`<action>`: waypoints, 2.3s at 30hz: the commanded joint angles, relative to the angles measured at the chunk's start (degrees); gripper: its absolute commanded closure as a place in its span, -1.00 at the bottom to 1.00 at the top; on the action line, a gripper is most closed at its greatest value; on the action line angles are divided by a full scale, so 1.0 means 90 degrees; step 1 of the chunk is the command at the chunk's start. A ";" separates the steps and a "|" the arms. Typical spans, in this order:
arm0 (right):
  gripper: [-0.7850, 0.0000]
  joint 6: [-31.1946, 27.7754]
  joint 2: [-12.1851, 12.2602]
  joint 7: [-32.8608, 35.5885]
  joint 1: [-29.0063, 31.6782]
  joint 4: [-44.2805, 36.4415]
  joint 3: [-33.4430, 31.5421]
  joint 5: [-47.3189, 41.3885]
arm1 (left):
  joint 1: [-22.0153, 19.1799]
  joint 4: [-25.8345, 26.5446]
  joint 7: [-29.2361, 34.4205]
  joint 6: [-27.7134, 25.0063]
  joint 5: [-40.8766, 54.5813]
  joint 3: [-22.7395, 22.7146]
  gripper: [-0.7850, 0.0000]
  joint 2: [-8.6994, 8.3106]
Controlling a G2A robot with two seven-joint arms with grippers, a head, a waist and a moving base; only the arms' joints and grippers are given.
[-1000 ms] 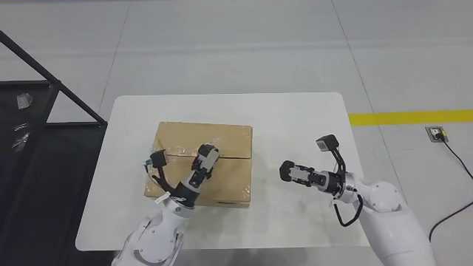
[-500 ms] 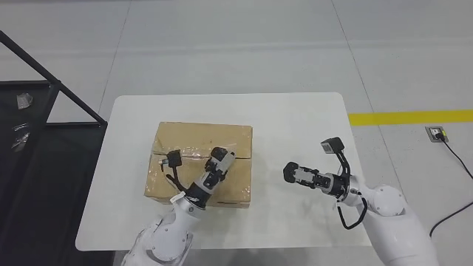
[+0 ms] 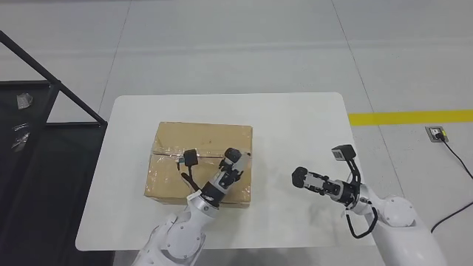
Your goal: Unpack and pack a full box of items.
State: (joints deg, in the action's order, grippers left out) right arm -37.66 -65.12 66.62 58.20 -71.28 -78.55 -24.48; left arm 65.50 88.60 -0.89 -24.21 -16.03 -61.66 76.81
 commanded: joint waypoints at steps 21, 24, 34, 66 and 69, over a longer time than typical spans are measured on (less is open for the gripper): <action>-1.00 -0.0005 0.0153 -0.0005 -0.0161 0.0117 0.0200 -0.0158 | 0.0615 0.1978 0.0806 -0.0219 0.2030 -0.1207 -1.00 -0.0094; -1.00 0.0049 0.0156 0.0040 -0.0301 0.0124 0.0264 -0.0129 | 0.0839 0.2628 0.1508 0.0226 0.3529 -0.2129 -1.00 -0.0206; -1.00 0.0448 0.0124 -0.0008 -0.0773 -0.0099 0.0654 0.0264 | 0.1319 0.2564 0.3021 0.0757 0.6480 -0.5195 -1.00 -0.0455; -1.00 0.0868 0.0127 -0.1500 -0.0652 -0.1357 0.1019 0.2006 | 0.0204 0.0920 0.6179 0.4099 0.5297 -0.4015 -1.00 -0.0872; -1.00 0.0586 0.0142 -0.1636 -0.0514 -0.1263 0.0956 0.1949 | -0.0314 0.0528 0.6039 0.4310 0.4931 -0.3467 -1.00 -0.0871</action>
State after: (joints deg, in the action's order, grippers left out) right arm -31.58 -63.93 52.18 53.19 -83.09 -69.62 -6.83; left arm 64.68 95.03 54.39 14.04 29.78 -95.17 68.91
